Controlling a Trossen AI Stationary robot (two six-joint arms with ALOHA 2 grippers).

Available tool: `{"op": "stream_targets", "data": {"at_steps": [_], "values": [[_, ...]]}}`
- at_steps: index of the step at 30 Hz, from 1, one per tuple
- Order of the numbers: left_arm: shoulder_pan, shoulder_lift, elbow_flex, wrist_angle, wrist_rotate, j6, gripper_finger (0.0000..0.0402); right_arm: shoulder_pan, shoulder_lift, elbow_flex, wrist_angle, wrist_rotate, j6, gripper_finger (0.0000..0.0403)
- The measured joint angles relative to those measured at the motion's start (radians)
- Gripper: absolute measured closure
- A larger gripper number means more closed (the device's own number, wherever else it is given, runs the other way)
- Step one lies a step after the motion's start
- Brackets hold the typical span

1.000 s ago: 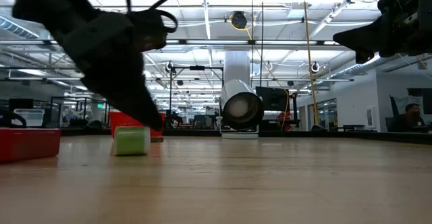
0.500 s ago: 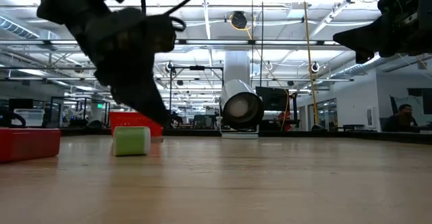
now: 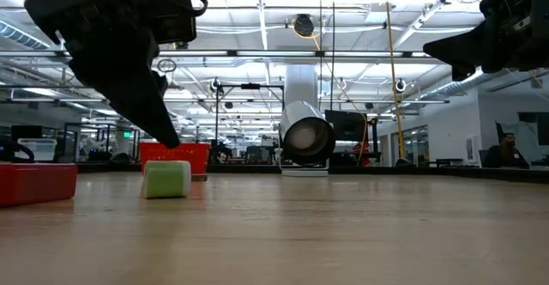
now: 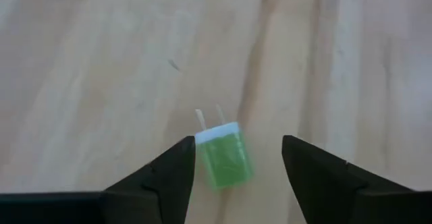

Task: Pick & Place Office items
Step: Put the green charger adapter into the top red bin

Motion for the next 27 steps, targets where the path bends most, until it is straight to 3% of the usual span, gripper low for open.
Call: {"op": "stream_targets", "data": {"at_steps": [4,14,21,27], "values": [[-0.028,0.0,0.0,-0.018,-0.084,-0.044,0.0202,0.0,0.0,0.0,0.001,0.0,0.0,0.0403],[-0.038,0.0,0.0,-0.016,-0.096,-0.101,0.0229,0.0,0.0,0.0,0.0,0.0,0.0,0.0403],[-0.044,0.0,-0.006,-0.013,-0.112,-0.197,0.0188,0.0,0.0,0.0,0.0,0.0,0.0,0.0403],[-0.062,0.0,-0.006,-0.014,-0.122,-0.168,0.014,0.0,0.0,0.0,0.0,0.0,0.0,0.0403]]}}
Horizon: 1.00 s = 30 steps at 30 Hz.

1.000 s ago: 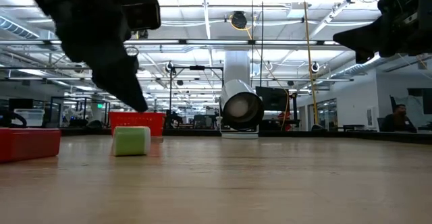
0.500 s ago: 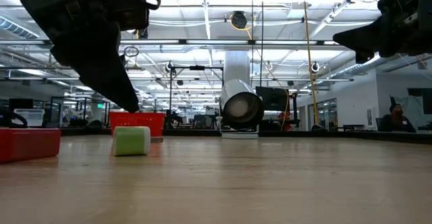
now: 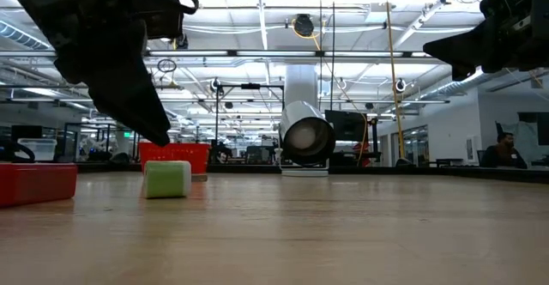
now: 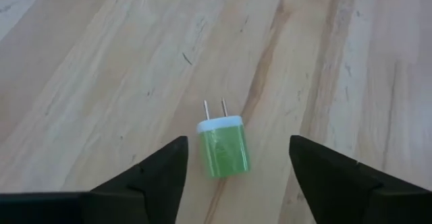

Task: Pick & Place Office items
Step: Put the green charger adapter into the top red bin

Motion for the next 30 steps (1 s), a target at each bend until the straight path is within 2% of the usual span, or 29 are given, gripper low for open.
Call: {"op": "stream_targets", "data": {"at_steps": [4,10,20,30], "values": [[-0.011,0.02,0.0,0.018,-0.013,0.068,0.0124,0.0,0.0,0.0,0.0,0.0,0.0,0.0403],[-0.017,0.088,-0.002,0.028,-0.018,0.103,0.0122,0.0,0.0,0.0,0.0,0.0,0.0,0.0403],[0.007,0.101,-0.001,0.02,-0.092,0.071,0.0121,0.0,0.0,0.0,0.0,0.0,0.0,0.0403],[0.007,0.191,0.001,0.07,-0.112,0.043,0.0121,0.0,0.001,0.0,0.001,0.0,0.0,0.0403]]}}
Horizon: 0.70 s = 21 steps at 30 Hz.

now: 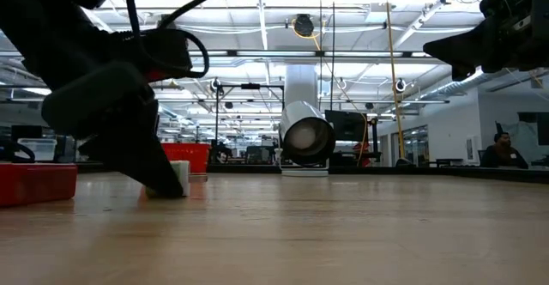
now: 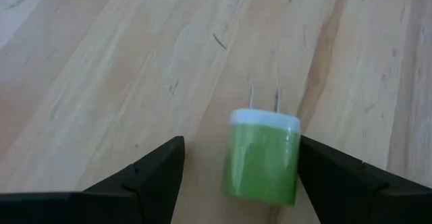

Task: Pick & Place Office items
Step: Put the green charger adapter into the top red bin

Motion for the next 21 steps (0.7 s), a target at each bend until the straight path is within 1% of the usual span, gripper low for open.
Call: {"op": "stream_targets", "data": {"at_steps": [6,10,13,15,17,21], "values": [[0.003,-0.008,0.0,-0.005,0.009,0.014,0.0121,0.0,0.0,0.0,-0.001,0.0,0.0,0.0403],[0.003,-0.009,-0.001,-0.009,0.038,0.032,0.0122,0.0,0.0,0.0,-0.001,0.0,0.0,0.0403],[0.004,-0.009,-0.001,-0.01,0.051,0.037,0.0129,0.0,0.0,0.0,-0.001,0.0,0.0,0.0403],[0.004,-0.009,-0.001,-0.009,0.061,0.037,0.0146,0.0,0.0,0.0,-0.002,0.0,0.0,0.0403],[0.004,-0.009,-0.001,-0.009,0.074,0.036,0.017,0.0,0.0,0.0,-0.002,0.0,0.0,0.0403],[0.003,-0.009,-0.001,-0.009,0.07,0.036,0.0232,0.0,0.0,0.0,-0.002,0.0,0.0,0.0403]]}}
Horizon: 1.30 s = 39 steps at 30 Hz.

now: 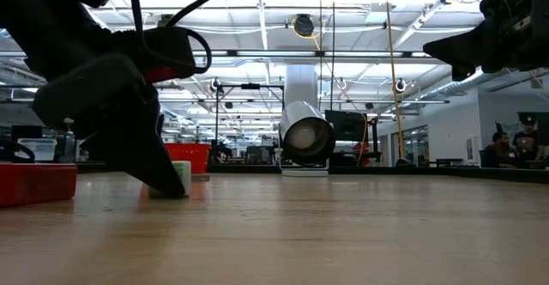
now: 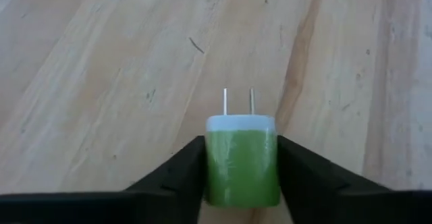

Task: Pick & Place Office items
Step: Put the green charger adapter into the top red bin

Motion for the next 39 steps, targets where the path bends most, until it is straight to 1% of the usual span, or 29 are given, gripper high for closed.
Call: {"op": "stream_targets", "data": {"at_steps": [3,9,13,17,22,27,31,33,36,39], "values": [[0.003,0.0,0.0,0.0,-0.001,-0.001,0.0272,0.0,0.0,0.0,0.0,0.0,0.0,0.0403],[0.006,-0.002,0.0,0.016,-0.012,0.0,0.0273,0.0,0.0,0.0,0.0,0.0,0.0,0.0403],[0.008,-0.031,-0.005,0.026,-0.012,0.035,0.0273,0.0,0.0,0.0,0.0,0.0,0.0,0.0403],[0.008,-0.121,-0.003,0.04,-0.031,0.101,0.0273,0.0,0.0,0.0,0.0,0.0,0.0,0.0403],[0.008,-0.267,-0.003,0.032,-0.08,0.231,0.0273,0.0,0.0,0.0,0.0,0.0,0.0,0.0403],[0.021,-0.43,-0.021,-0.045,-0.163,0.353,0.0273,0.0,0.0,0.0,0.0,0.0,0.0,0.0403],[0.064,-0.576,-0.102,-0.111,-0.217,0.359,0.0273,0.0,0.0,0.0,0.0,0.0,0.0,0.0403],[0.096,-0.652,-0.176,-0.098,-0.22,0.348,0.0273,0.0,0.0,0.0,0.0,0.0,0.0,0.0403],[0.146,-0.76,-0.308,-0.012,-0.21,0.317,0.0273,0.0,0.0,0.0,0.0,0.0,0.0,0.0403],[0.191,-0.838,-0.435,0.166,-0.161,0.309,0.0273,0.0,0.0,0.0,0.0,0.0,0.0,0.0403]]}}
